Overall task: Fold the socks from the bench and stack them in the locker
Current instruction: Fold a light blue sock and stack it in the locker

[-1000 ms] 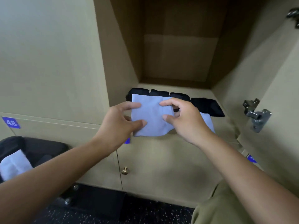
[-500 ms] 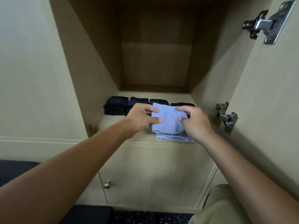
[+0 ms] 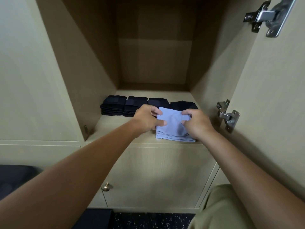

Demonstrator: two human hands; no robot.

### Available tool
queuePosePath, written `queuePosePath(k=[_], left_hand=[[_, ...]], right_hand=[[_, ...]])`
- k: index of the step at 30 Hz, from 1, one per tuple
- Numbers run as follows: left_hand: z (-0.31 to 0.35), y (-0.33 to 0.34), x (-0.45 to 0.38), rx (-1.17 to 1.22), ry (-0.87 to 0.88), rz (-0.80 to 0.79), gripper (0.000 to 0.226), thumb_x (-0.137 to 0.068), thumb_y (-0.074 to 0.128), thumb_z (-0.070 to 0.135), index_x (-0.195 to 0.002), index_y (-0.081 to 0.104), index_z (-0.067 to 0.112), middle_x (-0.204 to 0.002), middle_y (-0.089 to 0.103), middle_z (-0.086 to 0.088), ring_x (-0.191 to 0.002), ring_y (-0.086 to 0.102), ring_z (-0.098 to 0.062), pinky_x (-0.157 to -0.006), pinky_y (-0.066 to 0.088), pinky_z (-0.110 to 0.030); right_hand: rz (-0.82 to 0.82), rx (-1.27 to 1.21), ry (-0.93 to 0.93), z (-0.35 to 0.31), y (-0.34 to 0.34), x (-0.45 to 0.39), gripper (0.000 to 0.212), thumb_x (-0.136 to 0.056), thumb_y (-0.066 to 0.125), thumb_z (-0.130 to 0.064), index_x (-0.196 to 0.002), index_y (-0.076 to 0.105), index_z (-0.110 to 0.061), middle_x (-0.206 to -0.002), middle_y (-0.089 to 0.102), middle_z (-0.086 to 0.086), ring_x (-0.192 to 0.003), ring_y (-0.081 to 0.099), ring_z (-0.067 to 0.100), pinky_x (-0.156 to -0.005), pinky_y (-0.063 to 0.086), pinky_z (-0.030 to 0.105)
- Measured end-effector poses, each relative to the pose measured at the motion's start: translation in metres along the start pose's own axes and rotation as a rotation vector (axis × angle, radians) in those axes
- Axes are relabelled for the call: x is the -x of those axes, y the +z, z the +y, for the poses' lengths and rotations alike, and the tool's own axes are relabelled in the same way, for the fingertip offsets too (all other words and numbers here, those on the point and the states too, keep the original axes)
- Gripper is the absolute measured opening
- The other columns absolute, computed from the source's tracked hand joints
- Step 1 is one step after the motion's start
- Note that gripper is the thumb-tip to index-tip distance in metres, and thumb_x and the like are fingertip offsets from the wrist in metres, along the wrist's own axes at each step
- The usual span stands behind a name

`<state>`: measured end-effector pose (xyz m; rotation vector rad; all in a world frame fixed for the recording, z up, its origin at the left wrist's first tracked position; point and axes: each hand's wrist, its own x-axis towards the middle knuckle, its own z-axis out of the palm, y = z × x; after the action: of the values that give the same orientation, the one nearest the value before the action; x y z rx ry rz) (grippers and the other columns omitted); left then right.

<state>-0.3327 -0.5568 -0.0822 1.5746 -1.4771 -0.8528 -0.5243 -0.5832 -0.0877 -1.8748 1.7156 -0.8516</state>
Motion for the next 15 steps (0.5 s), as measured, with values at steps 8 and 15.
queuePosePath(k=[8,15], left_hand=[[0.0051,-0.0026,0.0027,-0.112,0.073,0.037,0.045,-0.077,0.090,0.020,-0.118,0.072,0.015,-0.117,0.067,0.003,-0.068,0.061,-0.007,-0.067,0.051,-0.015],[0.0000,0.0024,0.0057,-0.119,0.051,-0.059,0.052,-0.075,0.092,0.022,-0.121,0.070,0.013,-0.121,0.066,-0.004,-0.089,0.071,-0.024,-0.088,0.061,-0.035]], right_hand=[[0.104,0.001,-0.005,0.0027,-0.0042,-0.0018,0.039,-0.091,0.056,-0.001,-0.122,0.069,-0.020,-0.102,0.054,-0.002,-0.094,0.053,0.016,-0.076,0.038,0.021],[0.043,0.058,0.070,0.0040,-0.0073,0.0029,0.042,-0.090,0.060,-0.001,-0.128,0.066,-0.020,-0.126,0.061,0.007,-0.116,0.059,0.025,-0.082,0.036,0.020]])
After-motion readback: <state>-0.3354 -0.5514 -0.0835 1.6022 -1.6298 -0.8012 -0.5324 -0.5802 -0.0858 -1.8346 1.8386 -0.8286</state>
